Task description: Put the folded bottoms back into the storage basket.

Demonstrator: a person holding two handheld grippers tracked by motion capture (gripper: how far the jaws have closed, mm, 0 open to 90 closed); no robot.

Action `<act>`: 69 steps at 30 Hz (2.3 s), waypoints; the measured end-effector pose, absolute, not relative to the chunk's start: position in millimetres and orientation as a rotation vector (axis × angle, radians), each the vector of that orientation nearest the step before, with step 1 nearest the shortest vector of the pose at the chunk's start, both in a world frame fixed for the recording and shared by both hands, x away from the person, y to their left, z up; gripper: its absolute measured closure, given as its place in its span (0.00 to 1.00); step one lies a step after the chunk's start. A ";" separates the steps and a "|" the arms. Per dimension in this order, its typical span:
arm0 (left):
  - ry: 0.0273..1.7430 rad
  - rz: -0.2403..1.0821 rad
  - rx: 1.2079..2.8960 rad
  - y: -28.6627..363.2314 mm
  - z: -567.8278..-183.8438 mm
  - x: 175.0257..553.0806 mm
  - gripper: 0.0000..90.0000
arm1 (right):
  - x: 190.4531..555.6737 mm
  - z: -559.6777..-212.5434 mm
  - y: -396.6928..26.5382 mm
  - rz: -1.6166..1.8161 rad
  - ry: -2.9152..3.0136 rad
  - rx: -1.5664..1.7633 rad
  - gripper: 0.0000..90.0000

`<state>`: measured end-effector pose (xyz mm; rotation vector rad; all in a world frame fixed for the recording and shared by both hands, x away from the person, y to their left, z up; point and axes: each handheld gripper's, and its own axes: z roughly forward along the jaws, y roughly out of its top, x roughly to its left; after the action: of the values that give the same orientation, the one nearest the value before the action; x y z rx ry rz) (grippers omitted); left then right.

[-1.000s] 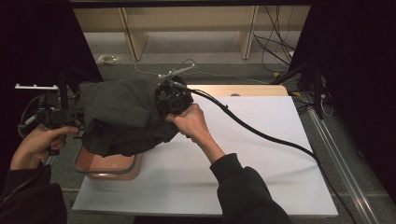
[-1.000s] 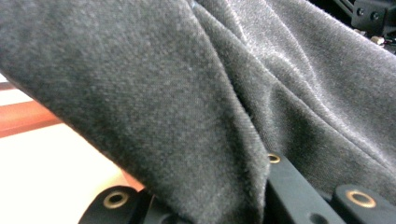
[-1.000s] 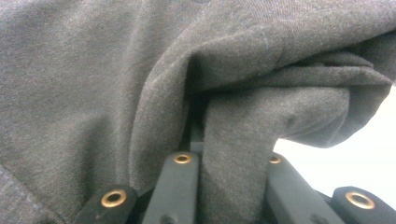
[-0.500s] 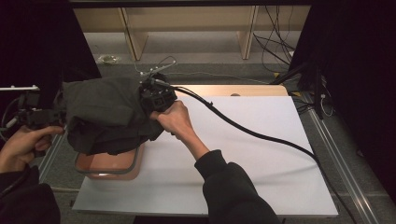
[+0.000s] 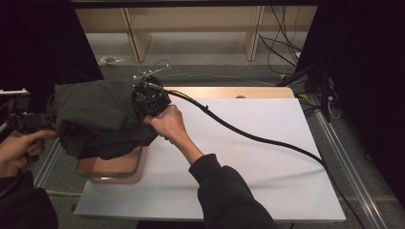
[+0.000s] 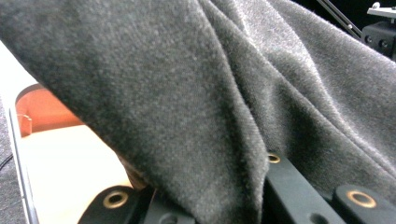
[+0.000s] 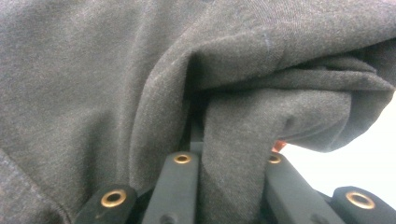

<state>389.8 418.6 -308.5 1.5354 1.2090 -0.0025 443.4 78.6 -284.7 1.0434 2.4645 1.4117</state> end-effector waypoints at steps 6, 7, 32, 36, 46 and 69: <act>1.226 0.012 1.523 425.1 -308.4 387.4 0.92 | 441.7 -285.7 86.2 1.417 2.469 1.043 0.94; 1.227 0.014 1.518 426.2 -308.6 387.2 0.92 | 441.2 -286.3 88.6 1.415 2.469 1.038 0.94; 1.404 -0.019 1.587 420.7 -350.7 414.6 0.91 | 448.6 -334.7 104.4 1.260 2.535 1.101 0.93; 1.432 -0.025 1.604 417.3 -360.2 420.2 0.90 | 451.3 -344.4 104.7 1.229 2.538 1.117 0.93; 1.482 -0.050 1.624 408.1 -380.6 432.1 0.87 | 457.4 -357.4 100.2 1.172 2.541 1.146 0.92; 1.642 -0.059 1.639 414.8 -407.0 440.3 0.78 | 465.7 -376.6 89.4 1.080 2.583 1.225 0.83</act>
<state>440.3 414.8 -407.0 1.6390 1.6417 -0.0594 465.7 89.4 -376.6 1.2247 2.5829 1.0804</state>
